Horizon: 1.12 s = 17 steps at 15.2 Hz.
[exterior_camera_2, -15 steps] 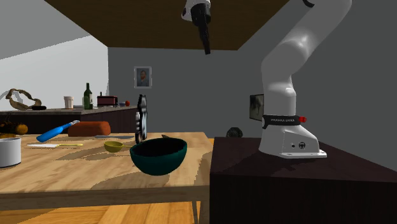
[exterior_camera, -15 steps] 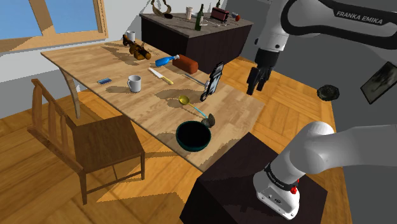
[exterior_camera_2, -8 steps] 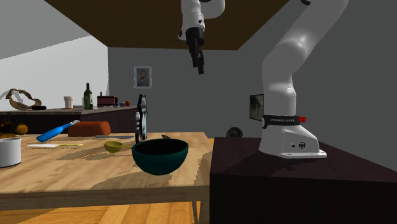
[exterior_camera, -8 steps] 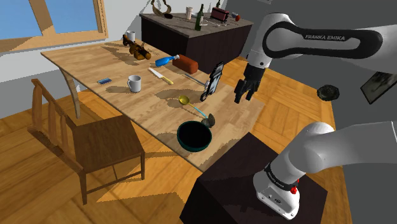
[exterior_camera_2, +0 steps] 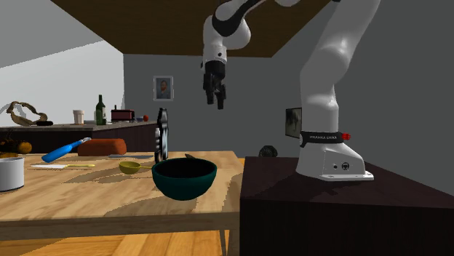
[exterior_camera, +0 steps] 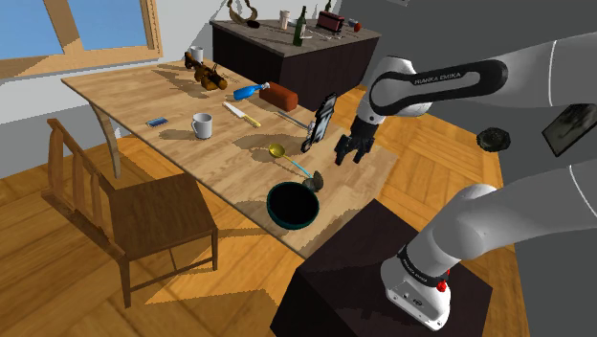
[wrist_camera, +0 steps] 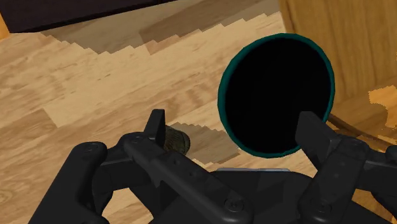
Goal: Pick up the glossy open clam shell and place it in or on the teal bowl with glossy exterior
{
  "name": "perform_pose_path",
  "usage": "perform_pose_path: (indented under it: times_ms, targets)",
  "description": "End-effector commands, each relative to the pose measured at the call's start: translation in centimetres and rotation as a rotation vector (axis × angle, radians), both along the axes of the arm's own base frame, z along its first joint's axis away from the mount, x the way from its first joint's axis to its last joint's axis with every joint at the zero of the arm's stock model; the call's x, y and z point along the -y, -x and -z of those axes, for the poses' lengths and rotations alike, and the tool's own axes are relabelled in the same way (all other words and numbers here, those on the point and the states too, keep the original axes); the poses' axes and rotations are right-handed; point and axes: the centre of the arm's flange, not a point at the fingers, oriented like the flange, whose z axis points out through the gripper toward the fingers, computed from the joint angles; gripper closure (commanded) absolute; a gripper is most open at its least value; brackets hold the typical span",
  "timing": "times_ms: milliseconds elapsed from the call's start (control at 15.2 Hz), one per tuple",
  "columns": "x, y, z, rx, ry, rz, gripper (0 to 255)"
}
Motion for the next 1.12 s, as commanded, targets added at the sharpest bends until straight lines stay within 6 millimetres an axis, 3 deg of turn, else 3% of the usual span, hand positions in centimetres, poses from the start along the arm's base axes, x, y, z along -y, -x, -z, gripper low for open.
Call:
perform_pose_path:
  times_ms: [0, 924, 1056]
  targets:
    - [0.7, -0.7, 2.5, 0.018, -0.003, 0.035, 0]
    - [6.7, -6.6, 18.2, 0.124, -0.035, 0.267, 0]
    - [7.0, -7.1, 19.6, 0.131, -0.037, 0.281, 0]
